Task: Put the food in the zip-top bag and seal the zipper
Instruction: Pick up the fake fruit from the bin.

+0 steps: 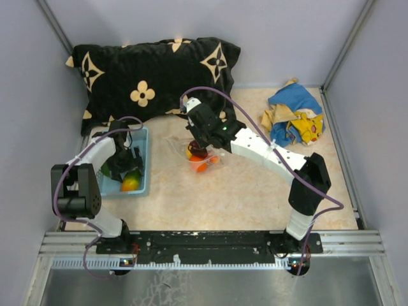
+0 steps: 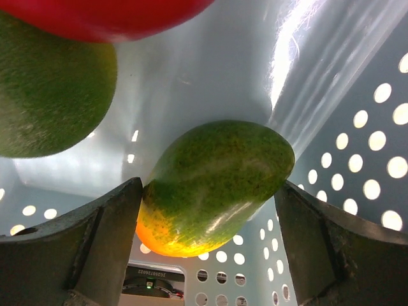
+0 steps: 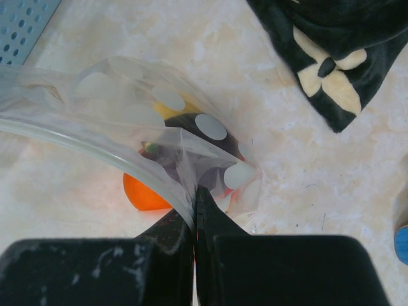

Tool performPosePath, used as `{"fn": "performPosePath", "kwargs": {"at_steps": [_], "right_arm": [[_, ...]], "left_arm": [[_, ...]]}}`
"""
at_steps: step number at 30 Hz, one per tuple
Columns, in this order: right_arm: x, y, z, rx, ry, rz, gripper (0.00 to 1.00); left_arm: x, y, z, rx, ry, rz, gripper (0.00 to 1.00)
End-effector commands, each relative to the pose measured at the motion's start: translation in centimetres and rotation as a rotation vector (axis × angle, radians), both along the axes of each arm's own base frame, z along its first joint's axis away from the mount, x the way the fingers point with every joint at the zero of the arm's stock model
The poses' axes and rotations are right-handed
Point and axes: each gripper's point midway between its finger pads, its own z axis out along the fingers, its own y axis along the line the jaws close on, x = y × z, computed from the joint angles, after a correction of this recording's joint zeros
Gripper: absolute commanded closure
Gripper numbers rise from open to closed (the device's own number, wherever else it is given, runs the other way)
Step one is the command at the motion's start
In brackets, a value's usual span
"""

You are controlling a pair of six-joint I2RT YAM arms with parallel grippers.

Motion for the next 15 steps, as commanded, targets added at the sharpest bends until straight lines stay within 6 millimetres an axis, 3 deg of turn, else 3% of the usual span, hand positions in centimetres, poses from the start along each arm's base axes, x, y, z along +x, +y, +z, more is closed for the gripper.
{"fn": "performPosePath", "kwargs": {"at_steps": [1,15], "right_arm": [[0.4,0.1,2.5,0.052,-0.054,0.007,1.0],[0.4,0.0,2.8,0.058,-0.059,0.003,1.0]], "left_arm": [[-0.8,-1.1,-1.3,-0.042,0.052,-0.026,0.12],[0.7,-1.4,-1.8,-0.053,-0.032,0.024,0.34]]}}
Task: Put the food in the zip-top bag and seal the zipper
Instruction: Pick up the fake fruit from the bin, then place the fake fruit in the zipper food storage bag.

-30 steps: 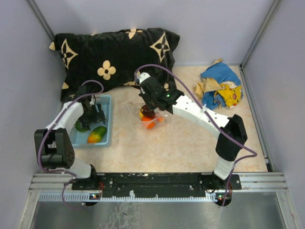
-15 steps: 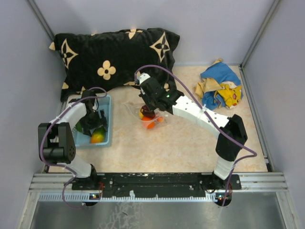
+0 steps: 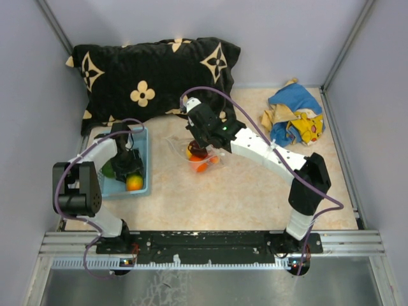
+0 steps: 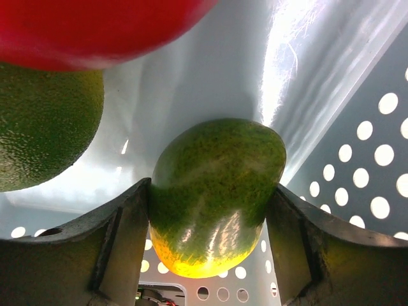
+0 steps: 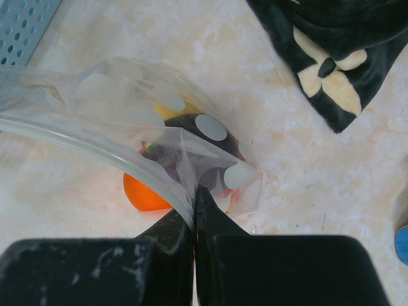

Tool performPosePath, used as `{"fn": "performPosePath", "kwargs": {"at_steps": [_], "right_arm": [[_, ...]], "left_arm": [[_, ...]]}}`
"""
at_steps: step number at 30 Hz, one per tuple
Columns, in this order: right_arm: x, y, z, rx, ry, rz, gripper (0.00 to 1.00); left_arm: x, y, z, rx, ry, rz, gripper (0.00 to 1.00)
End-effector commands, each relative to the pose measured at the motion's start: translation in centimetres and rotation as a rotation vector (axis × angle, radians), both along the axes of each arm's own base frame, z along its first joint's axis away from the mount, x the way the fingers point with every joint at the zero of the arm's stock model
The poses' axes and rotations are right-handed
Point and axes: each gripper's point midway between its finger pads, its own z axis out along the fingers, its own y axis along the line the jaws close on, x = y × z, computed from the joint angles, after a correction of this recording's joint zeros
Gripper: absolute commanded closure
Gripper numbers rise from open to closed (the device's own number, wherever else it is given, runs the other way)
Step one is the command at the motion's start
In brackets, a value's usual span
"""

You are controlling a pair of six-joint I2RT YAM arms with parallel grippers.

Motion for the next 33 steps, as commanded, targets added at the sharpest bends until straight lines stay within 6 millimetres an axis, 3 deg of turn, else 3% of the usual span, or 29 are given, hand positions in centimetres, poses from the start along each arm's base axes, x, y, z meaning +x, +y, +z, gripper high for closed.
{"fn": "performPosePath", "kwargs": {"at_steps": [1,9,11,16,24,25,33], "right_arm": [[0.4,0.0,2.8,0.058,-0.059,0.002,1.0],[0.5,-0.8,4.2,0.081,-0.092,-0.047,1.0],[0.3,-1.3,6.1,0.118,-0.12,-0.061,1.0],[0.2,-1.6,7.2,0.155,-0.132,-0.095,1.0],[0.5,-1.6,7.6,0.139,-0.108,-0.134,1.0],[0.8,-1.3,6.6,0.115,-0.09,-0.141,1.0],[0.8,0.0,5.8,0.083,-0.052,-0.165,1.0]], "left_arm": [[0.8,-0.5,-0.1,-0.019,-0.058,0.022,0.37],[1.9,-0.6,2.8,-0.033,-0.24,0.046,0.56],[2.1,-0.9,3.2,-0.047,-0.276,0.051,0.59],[2.5,-1.2,4.8,-0.07,-0.363,0.061,0.64],[3.3,-2.0,11.2,-0.124,-0.641,0.045,0.65],[3.3,-2.3,12.1,-0.136,-0.677,0.036,0.65],[2.7,-7.6,18.3,-0.315,-0.926,-0.15,0.65]]}}
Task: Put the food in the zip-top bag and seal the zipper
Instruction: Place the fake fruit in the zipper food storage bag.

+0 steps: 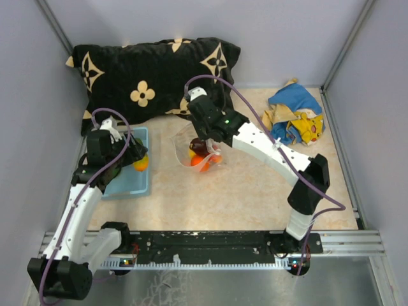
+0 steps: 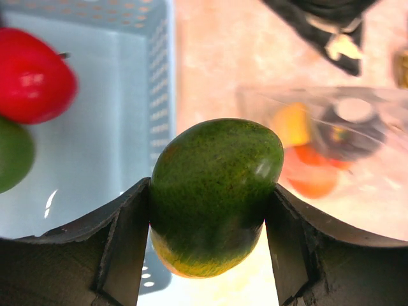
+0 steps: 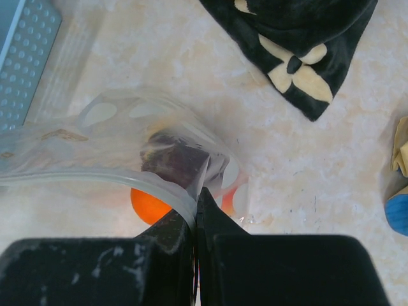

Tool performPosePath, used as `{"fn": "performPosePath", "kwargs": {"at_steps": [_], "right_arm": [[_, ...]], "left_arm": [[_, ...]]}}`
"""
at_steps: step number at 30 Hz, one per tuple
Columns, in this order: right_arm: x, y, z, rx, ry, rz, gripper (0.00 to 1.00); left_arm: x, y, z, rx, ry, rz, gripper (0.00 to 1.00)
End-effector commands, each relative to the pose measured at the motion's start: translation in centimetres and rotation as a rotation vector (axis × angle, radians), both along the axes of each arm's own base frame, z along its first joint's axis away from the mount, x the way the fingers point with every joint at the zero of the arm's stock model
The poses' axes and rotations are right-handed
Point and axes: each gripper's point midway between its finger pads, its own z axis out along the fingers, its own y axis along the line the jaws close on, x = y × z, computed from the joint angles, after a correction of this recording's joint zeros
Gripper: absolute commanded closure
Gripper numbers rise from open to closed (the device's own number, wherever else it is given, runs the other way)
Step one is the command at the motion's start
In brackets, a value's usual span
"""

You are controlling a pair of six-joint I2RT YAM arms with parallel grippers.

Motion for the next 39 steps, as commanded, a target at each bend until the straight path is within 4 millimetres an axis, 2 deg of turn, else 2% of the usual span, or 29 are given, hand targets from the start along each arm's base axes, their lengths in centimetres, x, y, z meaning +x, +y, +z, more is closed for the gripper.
{"fn": "performPosePath", "kwargs": {"at_steps": [1,10,18,22,25,28,32,35,39], "right_arm": [[0.4,1.2,2.0,0.025,-0.03,-0.033,1.0],[-0.2,2.2,1.3,0.005,-0.008,-0.034,1.0],[-0.5,2.4,0.9,0.007,0.009,-0.028,1.0],[-0.7,2.7,0.6,0.019,0.024,-0.017,1.0],[-0.9,2.7,0.5,0.022,0.031,-0.014,1.0],[-1.1,2.8,0.6,0.029,0.039,-0.006,1.0],[-1.3,2.8,0.5,0.034,0.041,-0.005,1.0],[-1.3,2.7,0.4,0.032,0.044,-0.005,1.0],[-1.5,2.5,0.5,0.034,0.044,-0.002,1.0]], "left_arm": [[0.0,-4.0,3.5,-0.081,-0.165,-0.156,0.65],[-2.2,-8.3,10.3,-0.169,-0.488,-0.332,0.65],[-3.9,-11.2,14.2,-0.225,-0.691,-0.516,0.67],[-5.0,-12.7,15.8,-0.247,-0.858,-0.61,0.69],[-5.6,-13.7,15.9,-0.232,-0.96,-0.674,0.7],[-6.5,-14.8,17.1,-0.223,-1.078,-0.743,0.72],[-6.7,-16.4,17.0,-0.167,-1.141,-0.823,0.74],[-6.6,-17.3,16.2,-0.105,-1.178,-0.862,0.74],[-5.4,-17.4,13.7,-0.023,-1.167,-0.847,0.73]]}}
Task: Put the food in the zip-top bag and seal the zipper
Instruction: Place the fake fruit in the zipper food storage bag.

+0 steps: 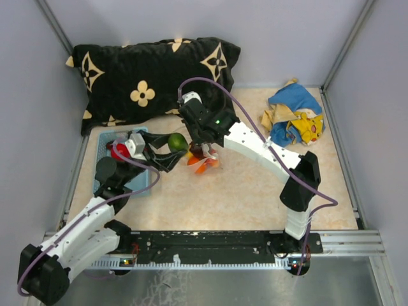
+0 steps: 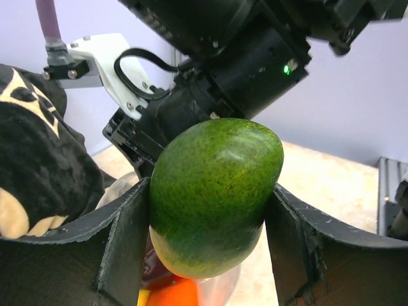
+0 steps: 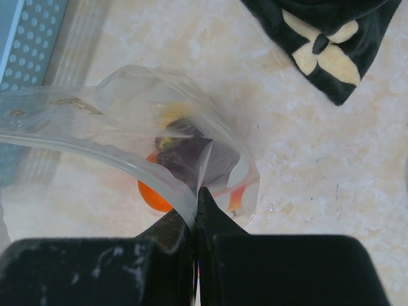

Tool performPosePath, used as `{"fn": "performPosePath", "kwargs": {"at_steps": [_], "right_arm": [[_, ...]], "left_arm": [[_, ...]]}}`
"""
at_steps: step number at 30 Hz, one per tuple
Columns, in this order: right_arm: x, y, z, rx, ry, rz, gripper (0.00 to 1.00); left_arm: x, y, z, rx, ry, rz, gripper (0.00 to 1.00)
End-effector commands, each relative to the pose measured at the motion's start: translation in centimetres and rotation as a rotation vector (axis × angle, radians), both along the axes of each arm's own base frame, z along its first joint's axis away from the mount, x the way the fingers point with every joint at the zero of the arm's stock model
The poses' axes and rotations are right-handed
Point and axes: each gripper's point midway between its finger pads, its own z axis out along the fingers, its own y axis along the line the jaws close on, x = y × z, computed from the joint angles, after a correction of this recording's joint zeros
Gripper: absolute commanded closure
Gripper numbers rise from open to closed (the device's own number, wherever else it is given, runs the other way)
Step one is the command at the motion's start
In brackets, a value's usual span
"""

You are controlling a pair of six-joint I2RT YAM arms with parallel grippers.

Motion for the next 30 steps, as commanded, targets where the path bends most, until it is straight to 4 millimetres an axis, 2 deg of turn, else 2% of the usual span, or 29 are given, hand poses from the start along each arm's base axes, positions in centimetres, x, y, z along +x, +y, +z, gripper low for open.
{"fn": "performPosePath", "kwargs": {"at_steps": [1,5,8,15,22,26,30], "right_arm": [[-0.4,0.6,2.3,0.061,-0.035,0.01,1.0],[-0.4,0.7,2.4,0.068,-0.034,0.018,1.0],[-0.5,0.7,2.4,0.068,-0.033,0.018,1.0],[-0.6,0.9,2.2,0.072,-0.023,0.026,1.0],[-0.7,0.9,2.4,0.079,-0.023,0.031,1.0],[-0.8,0.9,2.3,0.08,-0.02,0.033,1.0],[-0.8,1.0,2.1,0.081,-0.016,0.037,1.0]], "left_arm": [[0.6,0.0,-1.0,0.057,-0.136,0.047,0.72],[1.8,-0.2,-3.3,0.093,-0.101,0.076,0.68],[2.8,0.0,-4.1,0.096,-0.083,0.113,0.67],[4.6,0.6,-4.5,0.107,-0.077,0.199,0.53],[5.8,1.0,-5.8,0.14,-0.05,0.251,0.39],[6.1,1.3,-5.7,0.137,-0.042,0.277,0.27],[6.1,1.5,-5.6,0.134,-0.029,0.283,0.22]]}}
